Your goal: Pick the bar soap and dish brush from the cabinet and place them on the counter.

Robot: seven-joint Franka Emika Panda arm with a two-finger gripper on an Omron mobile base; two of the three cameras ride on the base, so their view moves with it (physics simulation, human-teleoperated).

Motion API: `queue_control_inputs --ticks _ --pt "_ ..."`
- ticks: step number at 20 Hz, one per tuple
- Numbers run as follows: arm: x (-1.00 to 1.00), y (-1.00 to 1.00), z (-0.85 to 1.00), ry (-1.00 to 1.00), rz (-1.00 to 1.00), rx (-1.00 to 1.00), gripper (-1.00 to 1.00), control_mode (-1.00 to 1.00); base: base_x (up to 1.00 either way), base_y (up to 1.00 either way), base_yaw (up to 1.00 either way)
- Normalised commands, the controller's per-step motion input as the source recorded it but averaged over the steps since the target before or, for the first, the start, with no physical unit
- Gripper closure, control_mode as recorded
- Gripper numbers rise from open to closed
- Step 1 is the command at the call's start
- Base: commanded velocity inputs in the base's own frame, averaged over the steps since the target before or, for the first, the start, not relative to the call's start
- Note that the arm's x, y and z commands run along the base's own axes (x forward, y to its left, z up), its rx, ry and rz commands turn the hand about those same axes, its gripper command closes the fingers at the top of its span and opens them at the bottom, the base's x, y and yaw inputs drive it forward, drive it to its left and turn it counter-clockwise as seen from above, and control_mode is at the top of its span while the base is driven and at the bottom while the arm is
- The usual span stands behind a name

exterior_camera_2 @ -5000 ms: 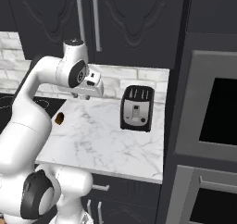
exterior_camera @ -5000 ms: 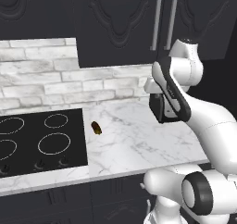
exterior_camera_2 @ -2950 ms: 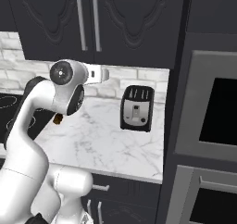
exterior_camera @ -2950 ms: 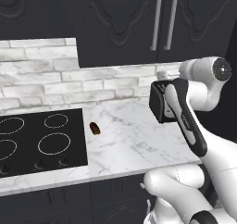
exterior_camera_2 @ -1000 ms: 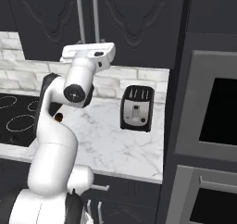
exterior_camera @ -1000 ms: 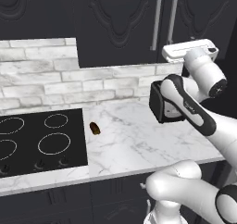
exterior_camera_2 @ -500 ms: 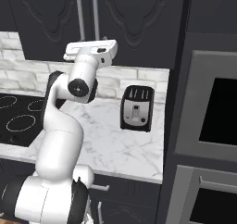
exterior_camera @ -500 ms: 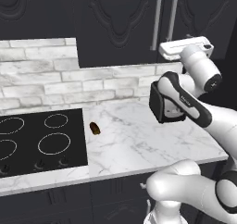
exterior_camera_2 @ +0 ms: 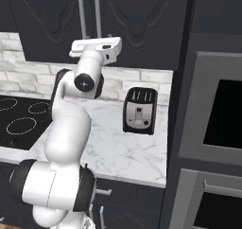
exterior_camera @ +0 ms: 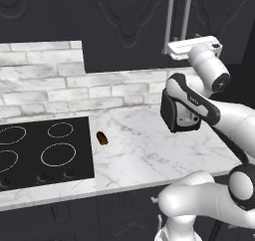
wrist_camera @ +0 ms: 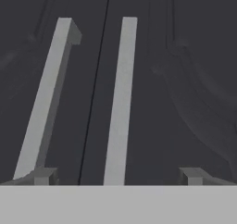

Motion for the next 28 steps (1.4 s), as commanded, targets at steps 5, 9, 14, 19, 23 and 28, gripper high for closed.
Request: queue_control_inputs --ticks 5,9,14,19,23,28 --pt "0.38 -0.05 0.0 0.0 0.0 -0.01 -1.0 -1.0 0.0 0.0 0.0" --pt "0.35 -0.06 0.0 0.0 0.0 -0.01 -1.0 -1.0 0.0 0.0 0.0" --pt "0.27 0.0 0.0 0.0 0.0 0.0 -1.0 -1.0 0.0 0.0 0.0" --pt "0.22 0.04 0.0 0.0 0.0 0.0 1.0 -1.0 0.0 0.0 0.0" --pt "0.02 0.31 -0.1 -0.06 -0.03 -0.03 1.0 -1.0 0.0 0.0 0.0" --pt "0.0 0.53 -0.13 -0.06 -0.05 -0.07 1.0 -1.0 0.0 0.0 0.0"
